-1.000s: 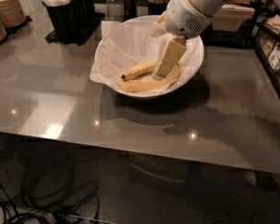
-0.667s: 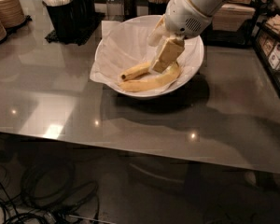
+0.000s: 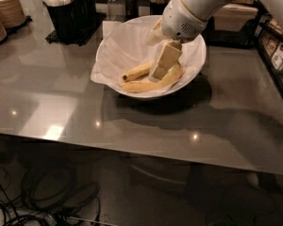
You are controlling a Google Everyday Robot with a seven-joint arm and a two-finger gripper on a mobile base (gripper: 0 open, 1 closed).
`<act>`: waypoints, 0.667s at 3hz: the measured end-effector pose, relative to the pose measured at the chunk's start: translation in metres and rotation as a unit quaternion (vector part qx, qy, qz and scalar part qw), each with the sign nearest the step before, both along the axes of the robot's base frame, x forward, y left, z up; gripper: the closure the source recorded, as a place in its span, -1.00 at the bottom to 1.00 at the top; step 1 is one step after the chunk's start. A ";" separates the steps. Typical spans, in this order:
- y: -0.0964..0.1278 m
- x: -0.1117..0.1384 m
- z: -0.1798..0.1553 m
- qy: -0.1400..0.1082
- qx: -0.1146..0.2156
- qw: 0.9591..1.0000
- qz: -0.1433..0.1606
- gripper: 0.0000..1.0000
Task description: Pick banana from white bowl
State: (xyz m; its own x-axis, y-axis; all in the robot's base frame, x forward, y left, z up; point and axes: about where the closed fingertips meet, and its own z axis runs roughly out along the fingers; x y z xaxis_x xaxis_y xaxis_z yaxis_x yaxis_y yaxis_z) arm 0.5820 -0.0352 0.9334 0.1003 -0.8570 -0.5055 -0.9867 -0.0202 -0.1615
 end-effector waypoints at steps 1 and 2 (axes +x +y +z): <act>0.009 0.005 -0.020 0.018 0.010 1.000 0.012 -0.50; 0.014 0.014 -0.031 0.021 0.017 1.000 0.015 -0.40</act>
Offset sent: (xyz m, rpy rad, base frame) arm 0.0240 0.0163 -0.0415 0.0527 0.0466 0.0347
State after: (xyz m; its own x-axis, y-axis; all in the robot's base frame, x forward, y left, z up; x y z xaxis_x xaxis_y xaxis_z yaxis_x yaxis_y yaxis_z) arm 0.5961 -0.0213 0.9026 0.1043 -0.8356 -0.5393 -0.9916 -0.0457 -0.1209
